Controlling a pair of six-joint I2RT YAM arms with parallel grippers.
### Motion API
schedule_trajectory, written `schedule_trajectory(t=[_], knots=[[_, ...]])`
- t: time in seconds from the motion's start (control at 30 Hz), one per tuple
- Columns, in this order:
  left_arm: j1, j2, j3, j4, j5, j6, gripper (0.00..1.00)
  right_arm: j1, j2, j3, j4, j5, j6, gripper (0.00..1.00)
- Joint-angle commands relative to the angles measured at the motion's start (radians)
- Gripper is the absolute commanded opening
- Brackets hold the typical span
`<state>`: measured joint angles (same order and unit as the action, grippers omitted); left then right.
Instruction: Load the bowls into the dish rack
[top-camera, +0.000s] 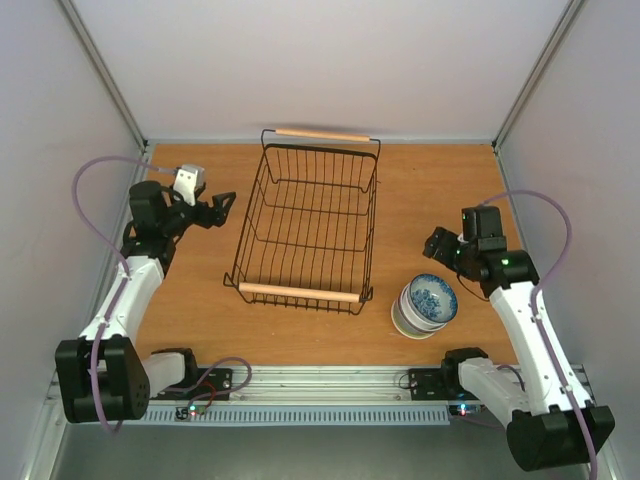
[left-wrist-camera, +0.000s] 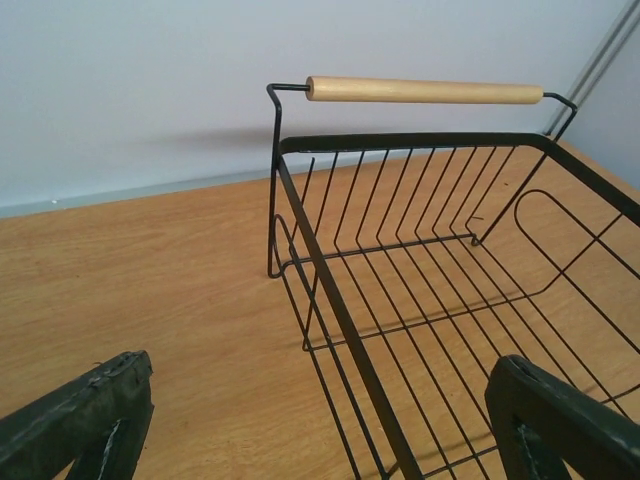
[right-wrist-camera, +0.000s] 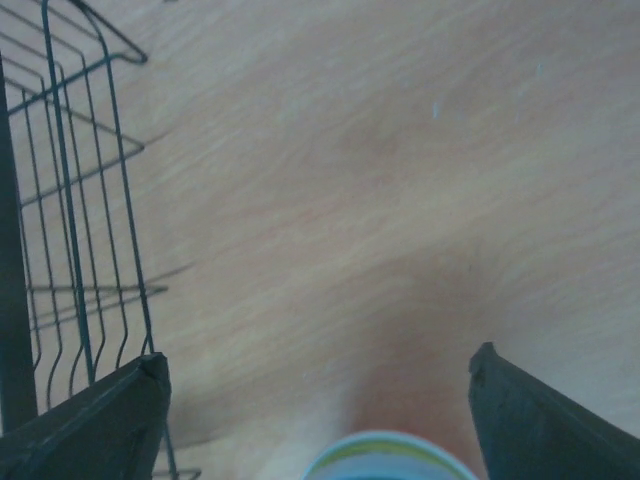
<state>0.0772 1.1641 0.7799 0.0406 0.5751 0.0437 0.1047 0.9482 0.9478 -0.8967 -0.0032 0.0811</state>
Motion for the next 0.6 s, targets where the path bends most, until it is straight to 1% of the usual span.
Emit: schedule_trajectory(t=[0.0,0.2,0.33,0.47,0.57], knots=[[0.003,0.004,0.032,-0.008,0.056,0.021,0.91,-0.005,-0.094,-0.038,-0.104,-0.109,0.059,0.81],[0.003,0.029,0.048,-0.023,0.119,0.015,0.91,-0.005,-0.202,-0.072,-0.243,-0.088,0.095,0.75],[0.002,0.043,0.051,-0.018,0.145,0.013,0.91,0.004,-0.247,-0.124,-0.252,-0.105,0.137,0.71],[0.001,0.049,0.055,-0.021,0.157,0.004,0.90,0.008,-0.243,-0.145,-0.260,-0.102,0.169,0.68],[0.001,0.049,0.059,-0.027,0.165,0.003,0.90,0.017,-0.240,-0.149,-0.278,-0.067,0.201,0.66]])
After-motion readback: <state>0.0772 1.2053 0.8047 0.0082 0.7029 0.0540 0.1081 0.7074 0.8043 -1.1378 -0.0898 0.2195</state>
